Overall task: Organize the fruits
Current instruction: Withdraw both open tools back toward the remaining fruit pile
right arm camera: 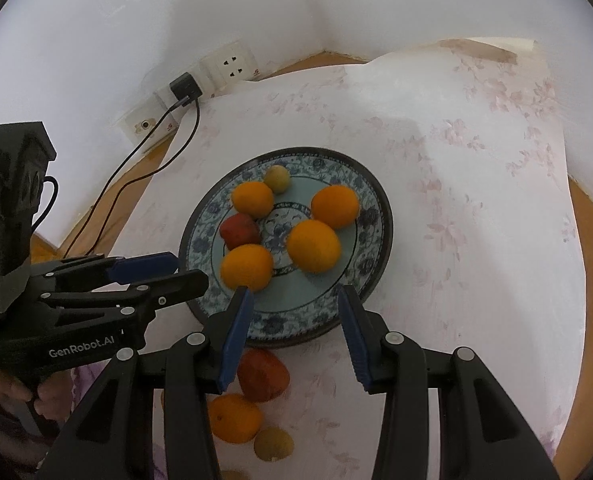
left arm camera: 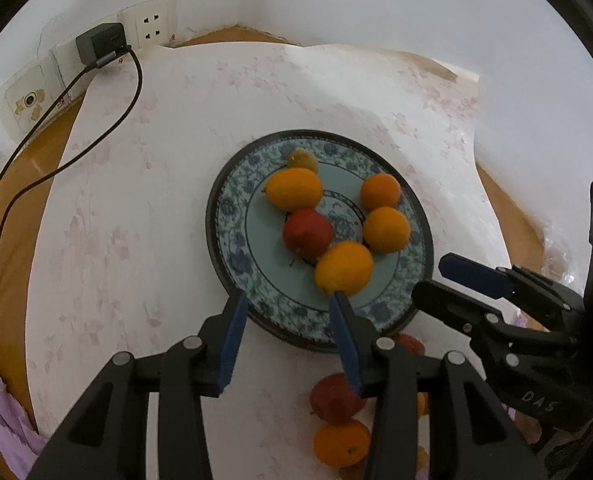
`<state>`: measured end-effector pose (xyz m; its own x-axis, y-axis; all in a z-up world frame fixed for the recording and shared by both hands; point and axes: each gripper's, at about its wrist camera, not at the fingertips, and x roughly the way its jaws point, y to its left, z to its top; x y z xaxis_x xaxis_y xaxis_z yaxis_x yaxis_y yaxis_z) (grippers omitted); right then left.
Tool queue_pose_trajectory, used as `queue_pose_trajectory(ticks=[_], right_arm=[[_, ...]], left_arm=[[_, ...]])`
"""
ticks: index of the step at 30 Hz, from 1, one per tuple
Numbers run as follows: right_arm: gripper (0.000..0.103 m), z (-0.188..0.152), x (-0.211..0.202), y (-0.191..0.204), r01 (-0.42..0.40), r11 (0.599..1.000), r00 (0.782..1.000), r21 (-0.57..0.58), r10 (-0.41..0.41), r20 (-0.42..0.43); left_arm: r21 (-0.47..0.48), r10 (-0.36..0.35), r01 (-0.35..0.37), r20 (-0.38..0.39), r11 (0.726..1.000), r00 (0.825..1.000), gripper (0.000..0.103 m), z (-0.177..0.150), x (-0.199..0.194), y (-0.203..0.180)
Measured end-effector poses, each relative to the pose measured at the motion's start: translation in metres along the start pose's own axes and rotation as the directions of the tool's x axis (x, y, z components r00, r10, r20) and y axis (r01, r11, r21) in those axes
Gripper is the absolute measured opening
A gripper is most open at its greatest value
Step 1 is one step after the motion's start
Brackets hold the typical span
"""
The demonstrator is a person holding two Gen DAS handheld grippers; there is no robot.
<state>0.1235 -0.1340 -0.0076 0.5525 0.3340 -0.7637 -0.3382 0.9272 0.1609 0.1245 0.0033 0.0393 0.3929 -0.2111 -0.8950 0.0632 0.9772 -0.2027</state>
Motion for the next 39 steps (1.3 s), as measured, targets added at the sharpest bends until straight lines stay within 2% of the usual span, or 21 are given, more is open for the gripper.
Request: queue_pose_trajectory(ticks=[19, 39], right_arm=[[0.045, -0.026, -0.015, -0.002, 0.023, 1.0, 1.0, 0.015, -0.022, -0.016], [0.046, -0.04, -0.02, -0.016, 0.037, 0.997, 0.999, 0.062, -0.035, -0.034]], left_arm=[[-0.009, -0.03, 0.029, -0.027, 1.0, 0.999, 0.045, -0.028, -0.013, -0.009], [-0.003, -0.061, 0.061, -0.074, 0.998, 0.995, 0.045, -0.04, -0.006, -0.019]])
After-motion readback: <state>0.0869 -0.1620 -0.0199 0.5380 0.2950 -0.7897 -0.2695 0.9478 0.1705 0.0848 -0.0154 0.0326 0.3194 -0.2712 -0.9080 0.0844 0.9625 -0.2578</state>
